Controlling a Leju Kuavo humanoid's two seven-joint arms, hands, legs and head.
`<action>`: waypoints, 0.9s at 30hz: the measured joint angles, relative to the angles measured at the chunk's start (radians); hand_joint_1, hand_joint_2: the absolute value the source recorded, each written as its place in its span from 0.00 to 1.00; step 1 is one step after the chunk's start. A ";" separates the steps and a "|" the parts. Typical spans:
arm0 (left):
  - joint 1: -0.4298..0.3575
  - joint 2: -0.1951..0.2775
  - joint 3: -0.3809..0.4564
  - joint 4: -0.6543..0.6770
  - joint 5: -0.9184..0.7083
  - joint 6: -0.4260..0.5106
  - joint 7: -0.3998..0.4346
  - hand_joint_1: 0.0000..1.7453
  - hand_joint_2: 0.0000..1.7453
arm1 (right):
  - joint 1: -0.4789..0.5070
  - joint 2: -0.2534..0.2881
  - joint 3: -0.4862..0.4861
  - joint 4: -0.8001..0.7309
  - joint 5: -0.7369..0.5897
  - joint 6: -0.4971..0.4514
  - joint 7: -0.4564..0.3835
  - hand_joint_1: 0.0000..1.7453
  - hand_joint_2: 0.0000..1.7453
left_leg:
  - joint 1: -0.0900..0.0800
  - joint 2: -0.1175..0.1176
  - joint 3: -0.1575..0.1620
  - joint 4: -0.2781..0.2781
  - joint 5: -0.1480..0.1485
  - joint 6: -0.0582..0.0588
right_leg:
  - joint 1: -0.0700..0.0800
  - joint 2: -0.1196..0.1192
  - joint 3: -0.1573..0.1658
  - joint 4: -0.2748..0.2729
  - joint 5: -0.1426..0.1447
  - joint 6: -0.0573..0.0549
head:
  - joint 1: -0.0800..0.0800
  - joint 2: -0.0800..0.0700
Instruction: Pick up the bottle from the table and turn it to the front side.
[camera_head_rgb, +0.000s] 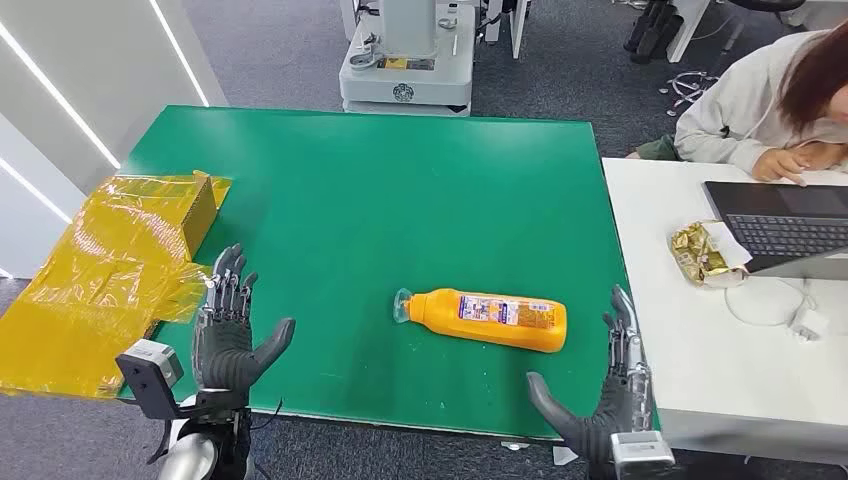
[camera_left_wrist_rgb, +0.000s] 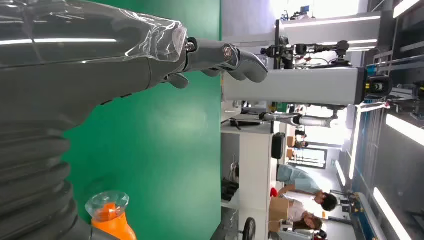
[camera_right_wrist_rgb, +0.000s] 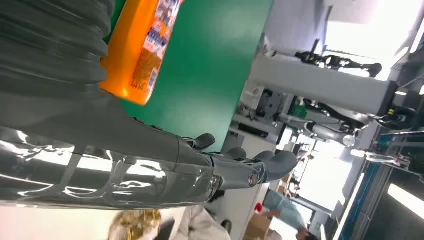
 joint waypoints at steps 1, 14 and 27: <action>-0.002 0.000 0.000 0.002 0.000 -0.003 0.000 0.00 1.00 | -0.003 -0.001 0.000 0.002 0.028 -0.007 0.008 0.00 1.00 | 0.000 0.000 0.000 0.000 0.000 0.000 | 0.000 0.000 0.000 0.000 0.000 0.000 | 0.000 0.000; -0.075 0.001 -0.031 0.070 0.003 -0.066 0.001 0.00 1.00 | -0.214 -0.120 0.048 0.192 0.429 0.084 0.208 0.00 1.00 | 0.000 0.000 0.000 0.001 0.001 0.000 | 0.000 0.000 0.001 0.000 0.001 0.000 | 0.000 0.000; -0.133 0.018 -0.074 0.156 0.018 -0.091 0.009 0.00 1.00 | -0.584 -0.237 0.243 0.648 0.470 0.276 0.275 0.00 1.00 | 0.000 0.001 0.000 0.001 0.001 0.001 | 0.000 0.001 0.001 0.000 0.002 0.000 | 0.000 0.000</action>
